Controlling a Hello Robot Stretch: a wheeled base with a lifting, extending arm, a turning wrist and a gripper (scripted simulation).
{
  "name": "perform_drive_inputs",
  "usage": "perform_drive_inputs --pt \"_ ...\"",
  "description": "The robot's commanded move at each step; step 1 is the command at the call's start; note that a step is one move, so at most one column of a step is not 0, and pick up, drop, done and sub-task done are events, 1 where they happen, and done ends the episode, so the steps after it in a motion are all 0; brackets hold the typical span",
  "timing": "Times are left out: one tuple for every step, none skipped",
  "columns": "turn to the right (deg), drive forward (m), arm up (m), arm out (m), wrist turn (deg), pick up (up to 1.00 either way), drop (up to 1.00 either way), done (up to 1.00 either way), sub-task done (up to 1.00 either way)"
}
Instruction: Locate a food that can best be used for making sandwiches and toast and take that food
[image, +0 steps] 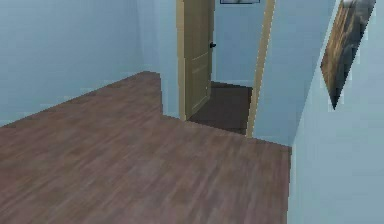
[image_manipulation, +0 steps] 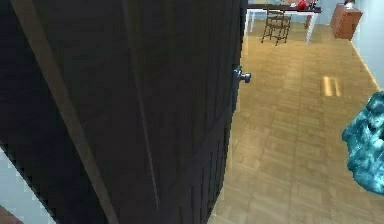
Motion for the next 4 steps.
perform_drive_inputs --pt "6.0 0.0 0.0 0.0 0.0 0.0 0.0 0.0 0.0" --pt "0.0 1.0 0.0 0.0 0.0 0.0 0.0 0.0 0.0" --pt "0.0 1.0 0.0 0.0 0.0 0.0 0.0 0.0 0.0" --pt "27.0 0.0 0.0 0.0 0.0 0.0 0.0 0.0 0.0"
